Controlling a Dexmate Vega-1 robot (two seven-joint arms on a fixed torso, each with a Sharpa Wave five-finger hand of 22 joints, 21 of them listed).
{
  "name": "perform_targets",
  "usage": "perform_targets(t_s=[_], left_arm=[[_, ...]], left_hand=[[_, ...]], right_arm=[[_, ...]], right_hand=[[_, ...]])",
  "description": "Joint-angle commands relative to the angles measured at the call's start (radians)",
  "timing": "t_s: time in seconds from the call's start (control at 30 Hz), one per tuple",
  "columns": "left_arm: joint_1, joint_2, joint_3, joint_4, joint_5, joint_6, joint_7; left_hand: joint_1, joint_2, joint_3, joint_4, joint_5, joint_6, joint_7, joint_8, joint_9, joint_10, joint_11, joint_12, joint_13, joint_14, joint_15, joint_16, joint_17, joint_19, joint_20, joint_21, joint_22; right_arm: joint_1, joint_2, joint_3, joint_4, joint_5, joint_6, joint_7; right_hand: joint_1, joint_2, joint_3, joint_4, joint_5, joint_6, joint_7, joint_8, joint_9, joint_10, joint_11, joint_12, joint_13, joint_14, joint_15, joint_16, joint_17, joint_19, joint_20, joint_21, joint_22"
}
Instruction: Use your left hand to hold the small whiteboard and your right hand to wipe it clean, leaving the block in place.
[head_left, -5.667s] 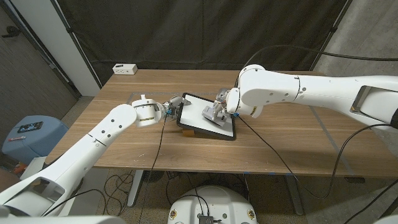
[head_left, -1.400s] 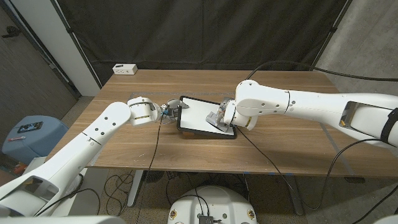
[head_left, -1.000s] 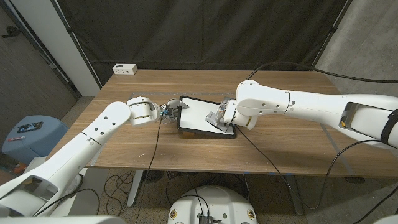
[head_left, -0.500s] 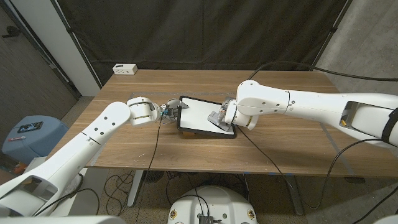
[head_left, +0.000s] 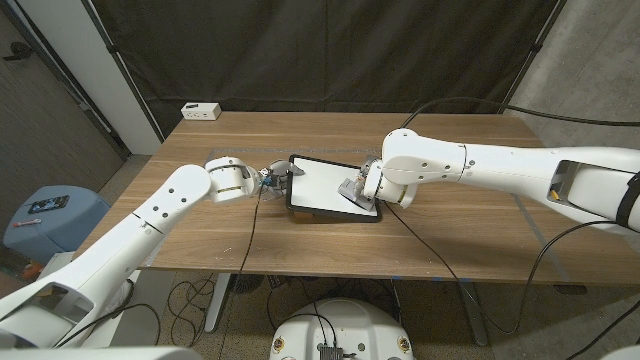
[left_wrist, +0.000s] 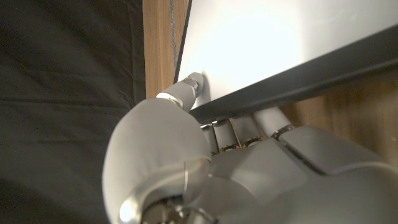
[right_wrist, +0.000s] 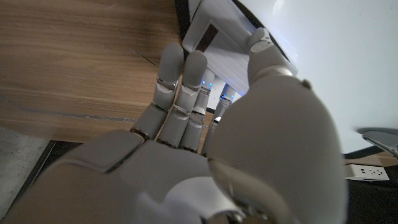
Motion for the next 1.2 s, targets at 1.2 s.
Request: perform_targets(t_s=[1.2], left_arm=[[-0.009, -0.002, 0.004, 0.024, -0.03, -0.001, 0.008]], left_hand=[[-0.003, -0.003, 0.001, 0.01, 0.004, 0.005, 0.001, -0.002, 0.003, 0.003, 0.001, -0.005, 0.0, 0.003, -0.015, -0.001, 0.002, -0.001, 0.004, 0.01, 0.003]], right_arm=[[0.049, 0.005, -0.057, 0.109, 0.074, 0.0, -0.049]], right_hand=[[0.054, 0.052, 0.03, 0.021, 0.041, 0.154, 0.035, 0.0, 0.01, 0.137, -0.046, -0.002, 0.022, 0.019, -0.075, -0.016, 0.015, 0.019, -0.106, -0.002, 0.002]])
